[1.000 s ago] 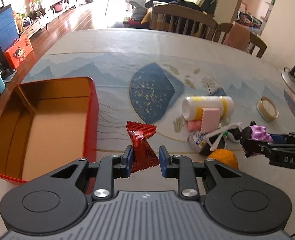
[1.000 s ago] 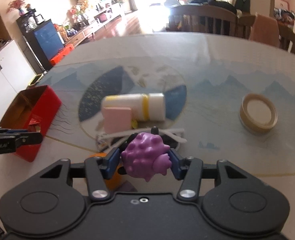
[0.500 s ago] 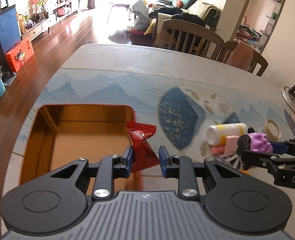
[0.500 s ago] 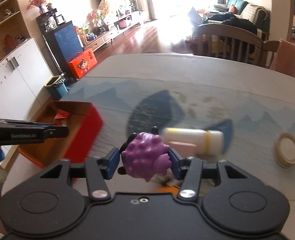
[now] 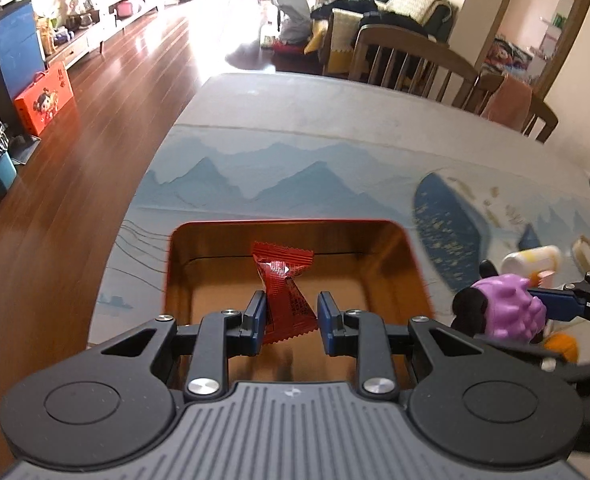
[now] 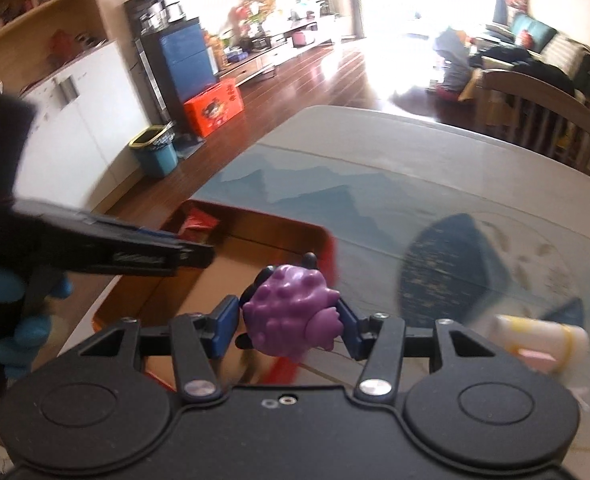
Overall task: Organize rigid objects
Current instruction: 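Carry wrapper and ball into the tin box and open both grippers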
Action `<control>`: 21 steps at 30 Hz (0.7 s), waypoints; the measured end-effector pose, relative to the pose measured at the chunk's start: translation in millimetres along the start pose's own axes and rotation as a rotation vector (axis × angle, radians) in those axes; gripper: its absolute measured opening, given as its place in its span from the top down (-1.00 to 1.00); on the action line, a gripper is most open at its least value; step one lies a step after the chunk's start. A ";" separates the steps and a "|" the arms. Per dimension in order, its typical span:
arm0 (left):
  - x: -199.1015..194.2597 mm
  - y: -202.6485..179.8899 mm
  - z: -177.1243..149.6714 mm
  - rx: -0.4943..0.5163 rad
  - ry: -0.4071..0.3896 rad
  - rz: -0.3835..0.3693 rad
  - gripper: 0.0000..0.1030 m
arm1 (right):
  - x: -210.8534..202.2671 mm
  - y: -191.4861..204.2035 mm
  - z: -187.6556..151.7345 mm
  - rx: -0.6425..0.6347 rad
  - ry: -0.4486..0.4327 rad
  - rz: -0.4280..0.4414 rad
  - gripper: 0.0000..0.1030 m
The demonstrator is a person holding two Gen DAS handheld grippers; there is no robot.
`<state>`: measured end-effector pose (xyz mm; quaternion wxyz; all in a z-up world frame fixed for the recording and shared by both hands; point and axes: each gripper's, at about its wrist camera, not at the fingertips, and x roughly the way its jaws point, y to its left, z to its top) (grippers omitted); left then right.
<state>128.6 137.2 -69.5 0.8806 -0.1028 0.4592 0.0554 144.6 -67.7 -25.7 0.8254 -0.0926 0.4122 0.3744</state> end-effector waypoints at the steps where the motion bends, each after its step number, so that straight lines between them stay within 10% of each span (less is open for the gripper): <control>1: 3.6 3.5 1.2 0.011 0.008 -0.001 0.48 | 4.9 6.6 1.0 -0.016 0.007 0.005 0.00; 21: 52.1 18.8 0.7 0.100 0.091 -0.002 0.48 | 74.3 51.2 -7.1 -0.092 0.127 -0.048 0.00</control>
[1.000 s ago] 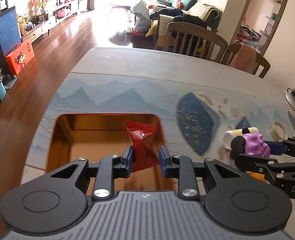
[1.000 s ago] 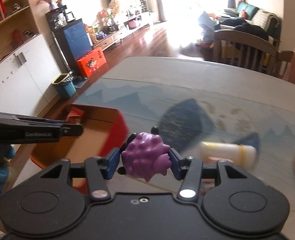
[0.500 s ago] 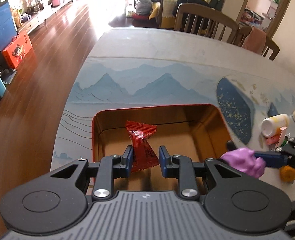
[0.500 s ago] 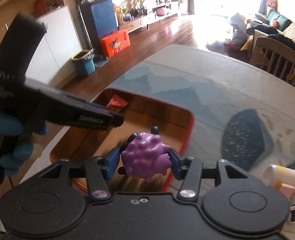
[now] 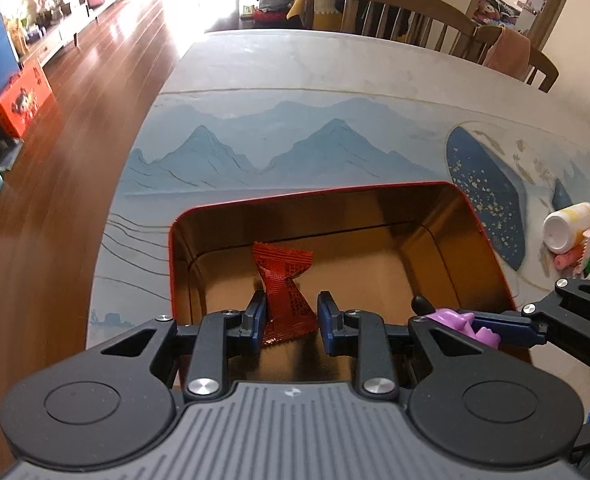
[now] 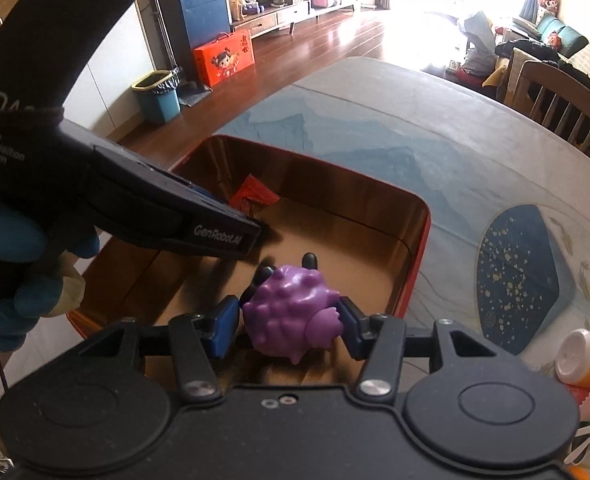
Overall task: Organize rigid objects
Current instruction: 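Carry wrapper and ball into the tin box and open both grippers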
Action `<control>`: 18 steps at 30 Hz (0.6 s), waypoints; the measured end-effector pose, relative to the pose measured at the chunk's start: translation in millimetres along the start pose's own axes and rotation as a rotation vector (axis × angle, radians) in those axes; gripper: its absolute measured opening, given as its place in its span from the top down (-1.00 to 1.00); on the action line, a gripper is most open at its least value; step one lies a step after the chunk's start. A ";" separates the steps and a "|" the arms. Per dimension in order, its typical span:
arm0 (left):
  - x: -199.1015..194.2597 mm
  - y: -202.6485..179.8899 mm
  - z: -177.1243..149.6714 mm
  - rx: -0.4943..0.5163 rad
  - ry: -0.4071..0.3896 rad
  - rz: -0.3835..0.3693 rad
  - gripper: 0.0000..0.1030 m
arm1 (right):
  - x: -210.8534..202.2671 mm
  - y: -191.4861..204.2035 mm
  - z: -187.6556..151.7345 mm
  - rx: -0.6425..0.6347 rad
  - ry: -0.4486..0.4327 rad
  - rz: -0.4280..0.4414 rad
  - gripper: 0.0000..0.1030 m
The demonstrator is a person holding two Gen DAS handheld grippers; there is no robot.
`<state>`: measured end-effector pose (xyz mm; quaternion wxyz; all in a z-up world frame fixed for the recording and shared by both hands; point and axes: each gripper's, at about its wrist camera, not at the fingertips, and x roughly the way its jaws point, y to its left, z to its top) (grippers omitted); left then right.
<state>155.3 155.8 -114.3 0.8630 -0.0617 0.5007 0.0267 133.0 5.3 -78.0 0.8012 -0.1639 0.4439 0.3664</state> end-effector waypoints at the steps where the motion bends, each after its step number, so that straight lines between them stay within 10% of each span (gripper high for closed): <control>1: 0.3 -1.1 -0.2 0.010 -0.003 0.006 0.48 | 1.0 1.2 -0.7 -0.001 0.004 -0.004 0.00; 18: 1.0 -7.8 -3.5 0.054 0.002 0.046 0.46 | -1.1 10.9 -4.7 -0.023 -0.012 -0.029 -0.27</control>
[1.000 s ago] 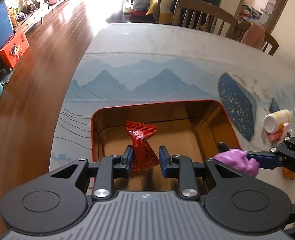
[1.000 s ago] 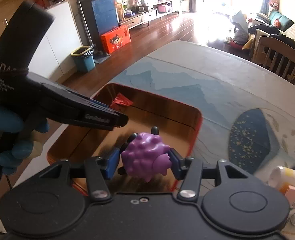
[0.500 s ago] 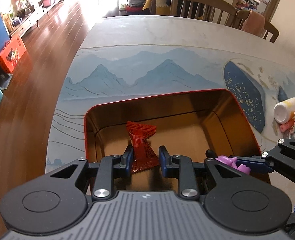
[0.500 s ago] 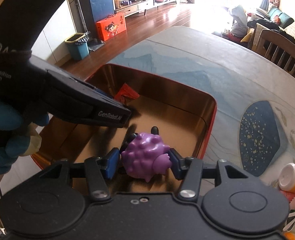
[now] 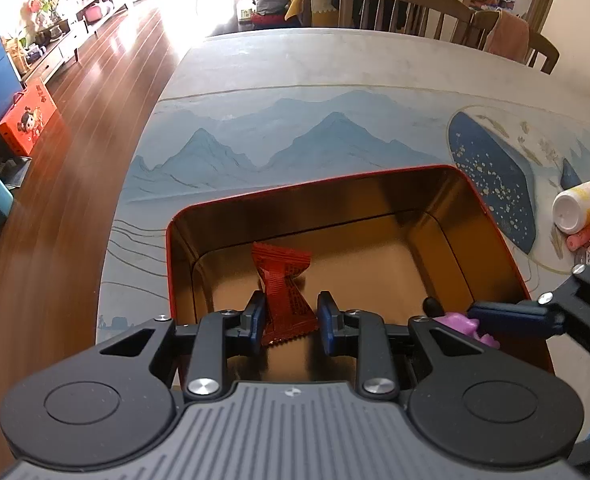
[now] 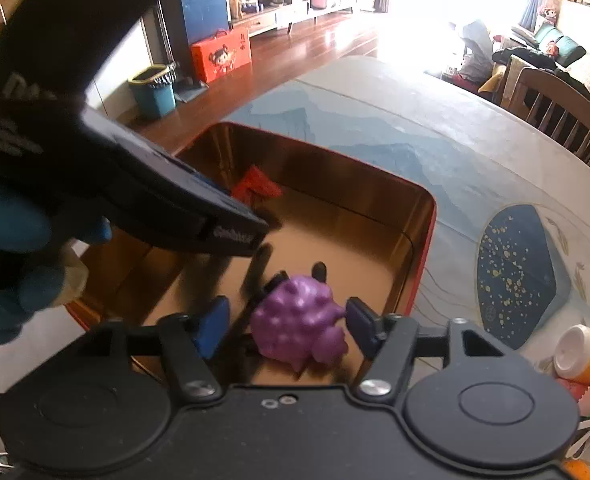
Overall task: Organize rigid objects
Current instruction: 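Carry wrapper and ball into the tin box and open both grippers, then move both grippers back over the remaining items on the table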
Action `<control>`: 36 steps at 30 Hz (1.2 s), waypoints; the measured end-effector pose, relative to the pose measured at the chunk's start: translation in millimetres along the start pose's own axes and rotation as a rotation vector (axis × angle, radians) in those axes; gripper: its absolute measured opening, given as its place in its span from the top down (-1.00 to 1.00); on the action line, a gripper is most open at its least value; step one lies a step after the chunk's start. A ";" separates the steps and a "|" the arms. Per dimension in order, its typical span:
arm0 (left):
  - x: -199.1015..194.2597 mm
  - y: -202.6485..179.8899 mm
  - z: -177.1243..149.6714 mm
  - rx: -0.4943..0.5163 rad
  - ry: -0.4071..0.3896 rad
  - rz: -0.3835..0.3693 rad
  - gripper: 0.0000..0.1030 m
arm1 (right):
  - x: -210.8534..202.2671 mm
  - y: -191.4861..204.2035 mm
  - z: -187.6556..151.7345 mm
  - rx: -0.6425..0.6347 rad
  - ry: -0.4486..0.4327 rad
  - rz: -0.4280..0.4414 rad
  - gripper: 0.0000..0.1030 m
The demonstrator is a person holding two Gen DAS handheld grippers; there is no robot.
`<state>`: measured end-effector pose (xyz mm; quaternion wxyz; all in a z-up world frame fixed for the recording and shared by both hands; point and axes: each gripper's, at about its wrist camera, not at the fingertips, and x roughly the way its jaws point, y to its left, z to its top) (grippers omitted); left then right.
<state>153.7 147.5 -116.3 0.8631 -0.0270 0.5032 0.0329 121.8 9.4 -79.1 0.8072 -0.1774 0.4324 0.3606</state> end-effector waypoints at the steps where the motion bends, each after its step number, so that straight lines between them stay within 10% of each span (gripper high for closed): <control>1: -0.4 -0.2 -0.5 -0.001 0.001 -0.001 0.45 | -2.0 0.0 -0.6 -0.001 -0.003 0.002 -0.27; 4: -2.3 -0.3 -1.7 -0.011 0.001 -0.003 0.33 | -9.3 -0.5 -3.1 0.001 -0.014 0.003 -0.31; 7: -8.3 -1.2 -2.9 -0.013 -0.025 0.003 -0.21 | -19.3 -2.4 -4.1 0.009 -0.037 0.011 -0.40; 36: -92.6 -95.6 -11.7 -0.004 -0.249 -0.064 -0.62 | -136.1 -124.2 -74.3 0.268 -0.235 -0.085 -1.00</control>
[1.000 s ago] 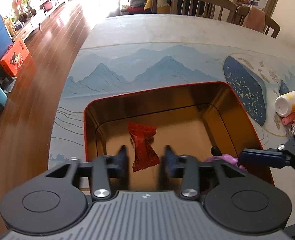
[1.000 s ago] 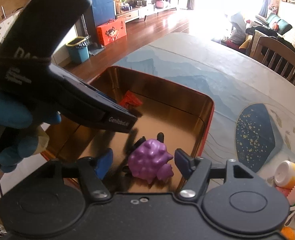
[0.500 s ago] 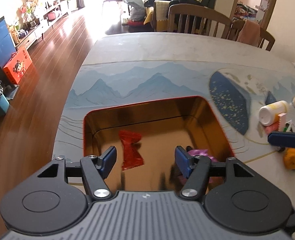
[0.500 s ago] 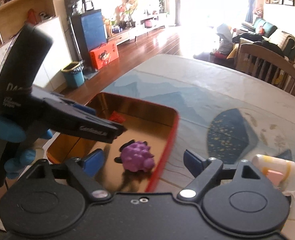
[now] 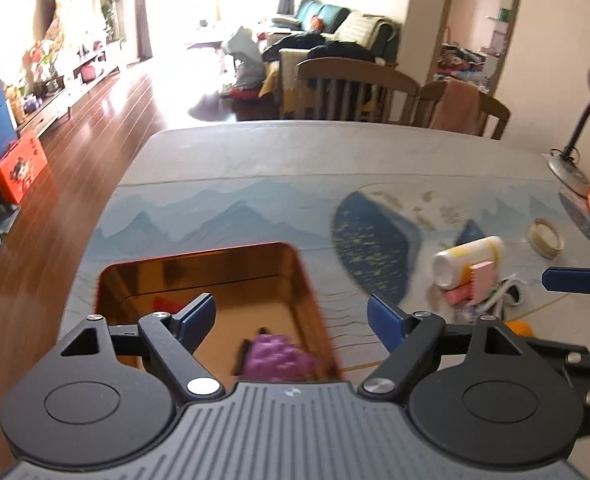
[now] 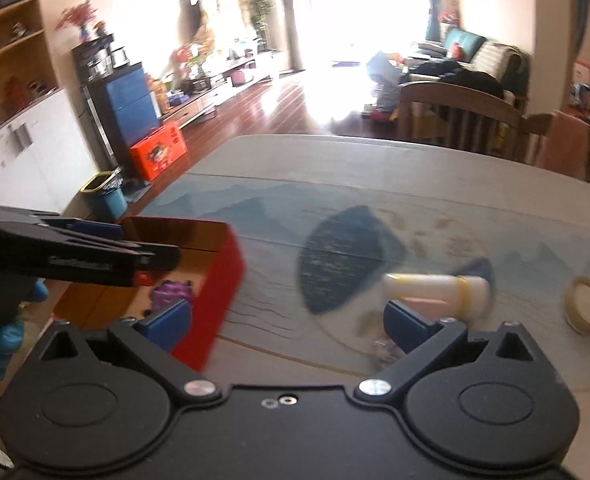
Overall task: Organize rigid objects
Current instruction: 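Move both grippers back over the remaining items on the table, then grasp the orange with left gripper while right gripper grasps purple block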
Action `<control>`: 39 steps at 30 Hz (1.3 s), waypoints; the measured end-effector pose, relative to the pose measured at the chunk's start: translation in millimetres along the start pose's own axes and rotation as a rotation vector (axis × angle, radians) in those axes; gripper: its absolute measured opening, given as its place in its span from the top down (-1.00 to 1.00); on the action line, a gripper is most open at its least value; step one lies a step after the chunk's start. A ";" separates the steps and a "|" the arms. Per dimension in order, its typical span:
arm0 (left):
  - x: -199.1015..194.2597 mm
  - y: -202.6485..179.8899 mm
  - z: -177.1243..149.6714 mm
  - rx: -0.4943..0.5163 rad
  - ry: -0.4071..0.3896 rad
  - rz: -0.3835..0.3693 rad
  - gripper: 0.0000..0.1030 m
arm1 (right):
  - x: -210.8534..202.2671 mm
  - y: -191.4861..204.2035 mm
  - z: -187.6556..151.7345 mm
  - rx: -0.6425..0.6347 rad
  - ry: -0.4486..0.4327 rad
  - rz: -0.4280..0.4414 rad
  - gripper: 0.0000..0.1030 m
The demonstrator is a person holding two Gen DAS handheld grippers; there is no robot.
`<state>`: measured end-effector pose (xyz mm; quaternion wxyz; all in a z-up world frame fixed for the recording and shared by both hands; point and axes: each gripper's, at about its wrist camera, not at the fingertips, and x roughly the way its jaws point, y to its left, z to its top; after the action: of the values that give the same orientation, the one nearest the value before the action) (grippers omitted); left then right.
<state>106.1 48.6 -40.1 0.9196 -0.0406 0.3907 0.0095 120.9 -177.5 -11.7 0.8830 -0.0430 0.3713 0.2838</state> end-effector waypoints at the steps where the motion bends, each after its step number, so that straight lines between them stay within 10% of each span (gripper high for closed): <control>1: 0.0 -7.0 0.2 0.005 -0.003 -0.008 -0.62 | -3.7 -8.8 -2.6 0.011 0.000 -0.006 -1.00; 27: 57.1 -176.9 -25.2 0.067 0.182 -0.131 -0.71 | -0.5 -104.1 -84.6 -0.137 0.189 0.053 -0.99; 39: 83.0 -197.0 -30.6 0.081 0.248 -0.133 -0.71 | 17.3 -107.7 -92.0 -0.211 0.203 0.107 -0.57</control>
<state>151.4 -151.5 -107.7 0.8636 -0.0299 0.4981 -0.0726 130.1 -285.6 -104.3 0.8151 -0.1440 0.4286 0.3621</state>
